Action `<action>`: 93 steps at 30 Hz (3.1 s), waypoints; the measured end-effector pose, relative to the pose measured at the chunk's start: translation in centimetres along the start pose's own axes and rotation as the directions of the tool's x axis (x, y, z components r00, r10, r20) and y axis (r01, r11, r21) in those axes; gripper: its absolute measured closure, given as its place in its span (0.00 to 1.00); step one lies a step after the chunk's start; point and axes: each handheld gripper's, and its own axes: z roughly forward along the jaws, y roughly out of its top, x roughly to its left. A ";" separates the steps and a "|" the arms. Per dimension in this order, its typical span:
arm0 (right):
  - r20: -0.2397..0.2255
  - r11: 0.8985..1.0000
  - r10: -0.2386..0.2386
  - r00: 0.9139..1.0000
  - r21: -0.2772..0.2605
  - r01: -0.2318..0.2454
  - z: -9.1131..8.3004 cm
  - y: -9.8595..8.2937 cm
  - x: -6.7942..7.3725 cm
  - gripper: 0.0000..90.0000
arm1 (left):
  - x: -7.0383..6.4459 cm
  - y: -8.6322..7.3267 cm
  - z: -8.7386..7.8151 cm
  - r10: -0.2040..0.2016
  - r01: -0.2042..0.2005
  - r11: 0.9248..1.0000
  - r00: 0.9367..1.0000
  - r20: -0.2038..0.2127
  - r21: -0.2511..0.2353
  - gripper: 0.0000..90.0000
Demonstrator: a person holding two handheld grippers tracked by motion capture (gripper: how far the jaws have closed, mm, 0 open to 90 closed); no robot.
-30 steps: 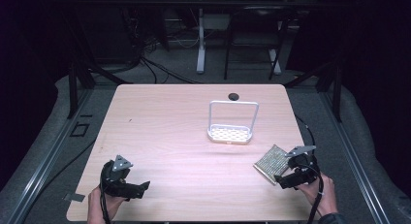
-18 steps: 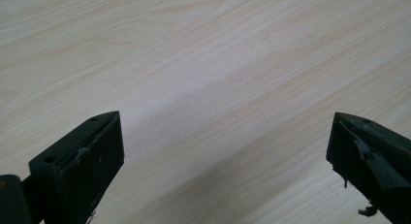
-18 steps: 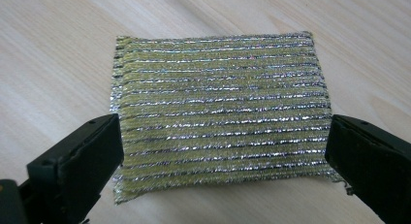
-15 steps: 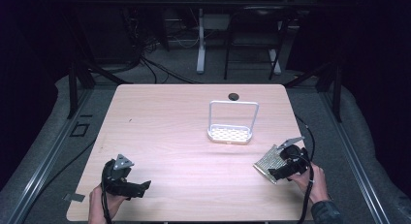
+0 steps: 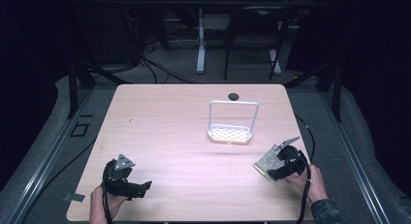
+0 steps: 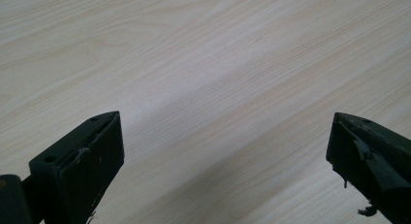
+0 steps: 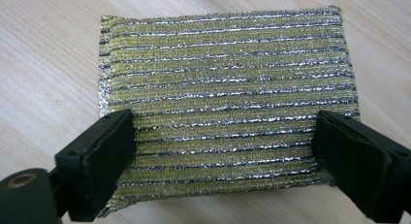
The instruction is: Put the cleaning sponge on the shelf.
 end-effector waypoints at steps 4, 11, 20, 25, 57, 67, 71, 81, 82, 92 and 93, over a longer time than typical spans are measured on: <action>-0.008 1.000 0.006 1.000 0.004 -0.006 -0.1 0.0 0.1 0.16 | 0.2 -0.1 -0.3 -0.008 0.008 1.000 1.000 -0.003 -0.014 0.00; -0.006 1.000 0.025 1.000 0.014 -0.025 -0.2 0.1 0.1 0.25 | 0.1 -0.1 -0.4 -0.003 0.003 1.000 1.000 -0.003 -0.014 0.00; 0.013 0.997 0.074 0.997 -0.020 -0.074 -0.5 -0.2 -0.1 0.46 | 0.2 -0.3 -0.8 -0.010 0.009 1.000 1.000 -0.008 -0.025 0.02; 0.037 0.997 0.064 0.997 -0.041 -0.063 -0.7 -0.3 0.3 0.56 | 0.2 -0.2 -0.7 -0.010 0.009 1.000 1.000 -0.012 -0.023 0.03; 0.063 0.987 0.002 0.998 -0.160 0.008 -4.1 0.3 3.0 0.63 | 0.5 -0.5 -0.5 -0.010 0.011 1.000 0.999 -0.032 0.016 0.06; 0.051 0.979 -0.039 0.998 -0.198 0.049 -4.7 1.4 4.3 0.62 | 0.8 -0.4 -0.2 -0.014 0.014 1.000 0.999 -0.033 0.024 0.08; 0.049 0.975 -0.051 0.997 -0.212 0.061 -4.9 1.9 4.8 0.62 | 1.0 -0.5 -0.2 -0.023 0.024 0.999 0.999 -0.024 0.027 0.08; 0.045 0.967 -0.080 0.996 -0.240 0.088 -4.8 2.9 5.9 0.62 | 0.9 -0.4 -0.2 -0.018 0.019 1.000 1.000 -0.009 0.019 0.08; 0.045 0.967 -0.081 0.996 -0.237 0.089 -4.8 3.0 6.0 0.62 | 0.9 -0.4 -0.2 -0.016 0.017 1.000 1.000 -0.008 0.023 0.08; 0.053 0.960 -0.105 0.993 -0.254 0.115 -5.1 4.1 6.8 0.62 | 0.9 -0.3 -0.2 -0.005 0.005 1.000 1.000 -0.003 0.025 0.09; 0.054 0.959 -0.111 0.992 -0.256 0.122 -5.0 4.2 6.8 0.62 | 0.8 -0.3 -0.2 -0.006 0.006 1.000 1.000 -0.004 0.022 0.09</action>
